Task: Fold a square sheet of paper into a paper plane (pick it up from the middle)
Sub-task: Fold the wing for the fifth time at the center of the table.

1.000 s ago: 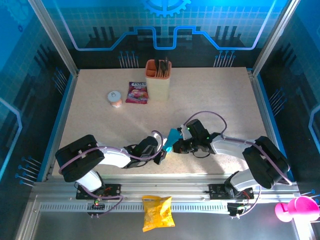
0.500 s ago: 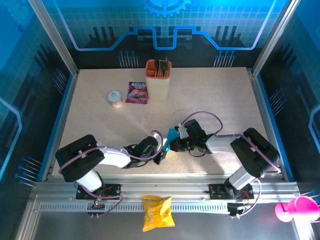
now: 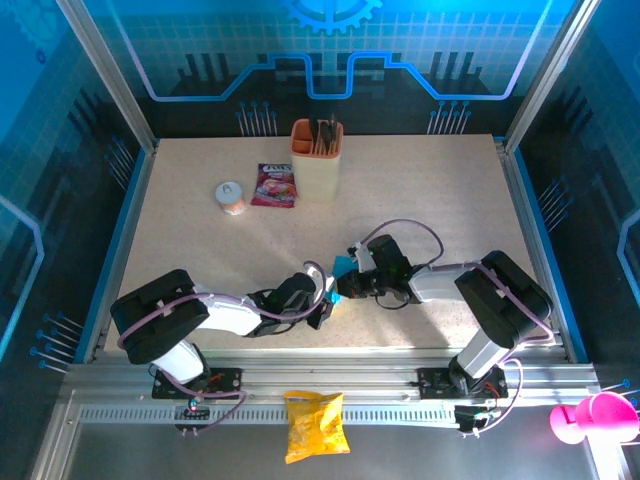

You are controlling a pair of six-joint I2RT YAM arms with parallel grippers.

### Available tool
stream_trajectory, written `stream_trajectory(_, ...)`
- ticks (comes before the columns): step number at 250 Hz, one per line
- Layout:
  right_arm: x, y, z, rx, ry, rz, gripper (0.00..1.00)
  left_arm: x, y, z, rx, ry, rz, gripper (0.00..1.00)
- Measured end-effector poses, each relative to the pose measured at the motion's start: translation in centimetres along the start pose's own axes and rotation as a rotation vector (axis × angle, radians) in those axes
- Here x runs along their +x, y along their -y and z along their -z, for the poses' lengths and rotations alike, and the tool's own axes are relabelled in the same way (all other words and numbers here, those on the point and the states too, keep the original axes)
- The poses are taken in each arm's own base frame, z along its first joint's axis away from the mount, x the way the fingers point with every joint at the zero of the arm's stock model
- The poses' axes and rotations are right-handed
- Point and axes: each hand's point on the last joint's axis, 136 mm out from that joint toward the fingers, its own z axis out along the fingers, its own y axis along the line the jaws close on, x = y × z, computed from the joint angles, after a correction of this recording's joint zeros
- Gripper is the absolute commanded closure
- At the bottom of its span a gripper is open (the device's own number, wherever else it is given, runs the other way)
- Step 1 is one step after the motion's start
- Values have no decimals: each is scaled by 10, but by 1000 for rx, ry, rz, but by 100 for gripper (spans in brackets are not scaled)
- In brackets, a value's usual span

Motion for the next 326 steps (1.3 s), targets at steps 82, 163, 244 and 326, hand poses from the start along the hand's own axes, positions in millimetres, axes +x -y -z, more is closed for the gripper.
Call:
stream_trajectory(82, -2, 6, -7, -2, -7, -22, 100, 0, 0, 0, 0, 0, 0, 100)
stream_trajectory(163, -5, 9, -15, -2, -28, -47, 100, 0, 0, 0, 0, 1, 0, 100)
stream_trajectory(244, -3, 11, -22, 1, -77, -83, 100, -3, -1, 10, 0, 17, 6, 80)
stream_trajectory(326, -2, 12, -23, -5, -84, -107, 100, -41, 14, 58, 56, 150, 37, 78)
